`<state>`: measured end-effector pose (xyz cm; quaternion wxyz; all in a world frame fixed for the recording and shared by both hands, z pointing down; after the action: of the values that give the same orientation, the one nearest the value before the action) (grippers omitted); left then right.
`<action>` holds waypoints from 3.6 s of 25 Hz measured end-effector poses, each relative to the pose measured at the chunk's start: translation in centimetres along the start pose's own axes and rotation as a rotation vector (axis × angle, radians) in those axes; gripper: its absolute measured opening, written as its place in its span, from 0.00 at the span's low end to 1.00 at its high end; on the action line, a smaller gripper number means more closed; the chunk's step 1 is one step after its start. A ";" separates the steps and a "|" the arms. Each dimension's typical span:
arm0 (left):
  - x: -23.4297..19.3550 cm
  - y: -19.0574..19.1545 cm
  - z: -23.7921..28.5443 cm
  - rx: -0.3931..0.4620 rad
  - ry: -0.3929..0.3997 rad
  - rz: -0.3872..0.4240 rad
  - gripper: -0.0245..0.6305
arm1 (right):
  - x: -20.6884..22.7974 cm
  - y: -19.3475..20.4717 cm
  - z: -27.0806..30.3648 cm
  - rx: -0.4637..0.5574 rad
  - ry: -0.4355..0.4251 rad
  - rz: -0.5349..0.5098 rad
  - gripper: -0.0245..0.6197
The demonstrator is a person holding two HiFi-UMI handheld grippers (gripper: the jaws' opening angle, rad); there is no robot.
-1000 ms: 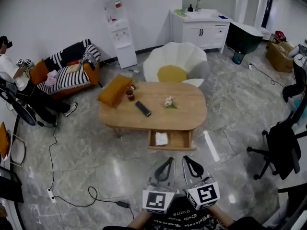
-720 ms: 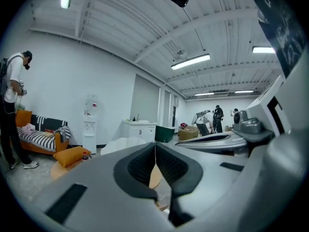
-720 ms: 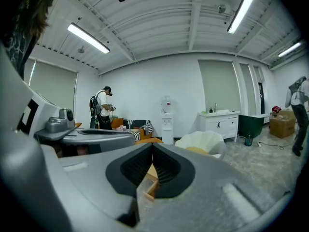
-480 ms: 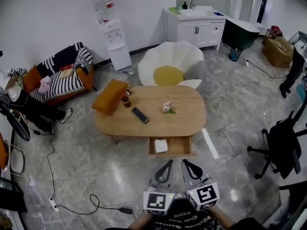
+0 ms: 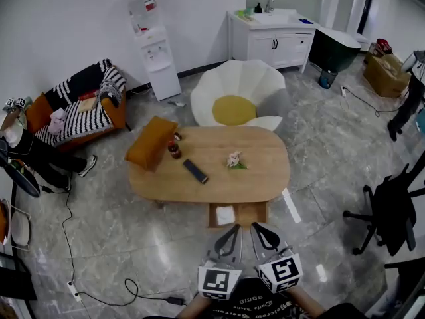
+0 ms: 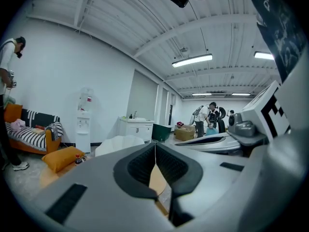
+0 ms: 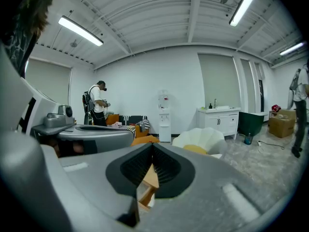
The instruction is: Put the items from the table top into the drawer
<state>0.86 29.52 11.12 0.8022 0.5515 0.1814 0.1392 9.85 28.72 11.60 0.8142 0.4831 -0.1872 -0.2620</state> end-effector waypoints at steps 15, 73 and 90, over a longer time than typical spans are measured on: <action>-6.2 -1.9 4.5 -0.031 0.116 0.043 0.05 | 1.1 -2.9 6.6 -0.011 0.093 0.067 0.04; -14.9 -4.0 24.7 -0.109 -0.079 -0.087 0.06 | 18.4 -6.8 25.0 -0.163 -0.127 0.000 0.32; -19.0 0.5 31.6 -0.158 -0.137 -0.123 0.06 | 21.2 -2.2 33.3 -0.227 -0.182 0.027 0.39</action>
<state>-2.10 -4.72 24.49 0.8607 0.4828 0.1478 0.0655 7.49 -7.96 26.14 0.8467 0.3597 -0.2359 -0.3132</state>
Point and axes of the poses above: the fingertips, and each gripper's own axes: z forward along the fingers, x to its right, y out of its underside, the point moved 5 cm from there along -z, backward along the fingers, and after that the axes turned 11 degrees about -x, right-handed, at the moved point
